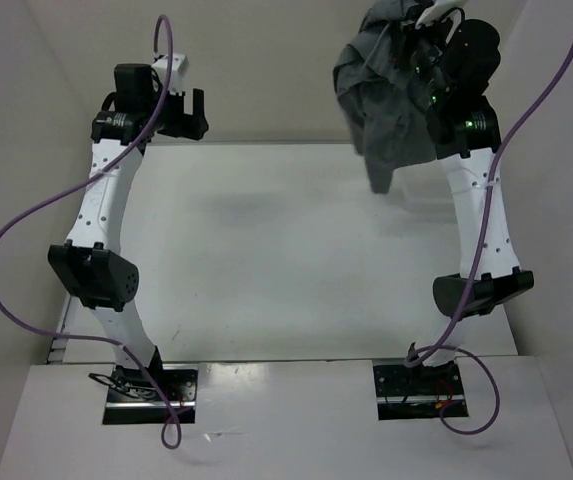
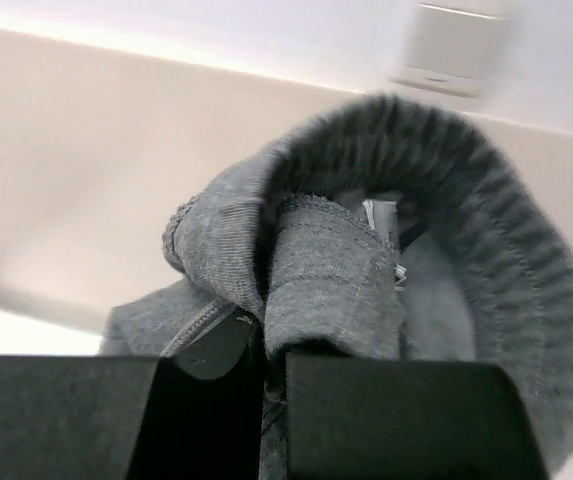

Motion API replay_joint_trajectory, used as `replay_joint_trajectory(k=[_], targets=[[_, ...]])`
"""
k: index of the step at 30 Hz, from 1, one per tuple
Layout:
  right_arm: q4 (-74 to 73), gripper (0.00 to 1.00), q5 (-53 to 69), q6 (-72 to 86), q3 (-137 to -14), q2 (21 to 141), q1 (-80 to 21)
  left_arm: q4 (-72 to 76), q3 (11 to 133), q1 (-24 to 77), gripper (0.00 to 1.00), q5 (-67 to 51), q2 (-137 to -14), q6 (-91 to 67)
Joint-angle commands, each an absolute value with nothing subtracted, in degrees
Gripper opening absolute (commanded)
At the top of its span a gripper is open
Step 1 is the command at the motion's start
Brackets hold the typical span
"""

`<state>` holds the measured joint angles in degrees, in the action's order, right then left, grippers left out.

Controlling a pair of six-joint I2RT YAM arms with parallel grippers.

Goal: Fold and stack the shorts
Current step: Move the shorts to the center of the board

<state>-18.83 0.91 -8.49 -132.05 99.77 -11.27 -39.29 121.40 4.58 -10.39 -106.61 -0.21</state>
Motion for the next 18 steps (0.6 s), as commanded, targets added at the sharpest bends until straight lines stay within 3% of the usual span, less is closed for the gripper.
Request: replay_joint_trajectory(k=[1,2,5,6,7,10,14,18], targets=[[-20.9,0.00,17.9,2.1,-129.6,100.8,-9.1,-40.0,120.3,5.5,1.00,-12.8,-102.9,0.0],[-20.4,0.07,23.1,4.3,-125.5,100.3,-10.4,-40.0,119.6,5.5,1.00,-12.8,-102.9,0.0],[-19.9,0.30,23.9,3.4,-119.5,100.3,-15.4,-40.0,117.3,5.5,1.00,-10.6,-102.3,0.0],[-19.9,0.55,25.0,4.1,-115.6,100.3,-16.0,-40.5,116.2,5.5,1.00,-9.9,-102.3,0.0],[-19.2,0.61,25.6,5.1,-113.6,100.3,-16.0,-40.5,115.5,5.5,1.00,-9.2,-102.3,0.0],[-19.2,0.69,20.1,5.8,-105.8,100.3,-16.0,-41.1,112.0,8.1,1.00,-4.7,-102.3,0.0],[-19.2,0.70,17.1,-0.1,-97.3,100.3,-16.0,-41.7,99.0,14.2,1.00,3.8,-101.2,0.0],[-19.8,0.70,21.3,-3.7,-93.3,100.3,-16.0,-41.7,85.7,14.8,1.00,3.9,-100.6,0.0]])
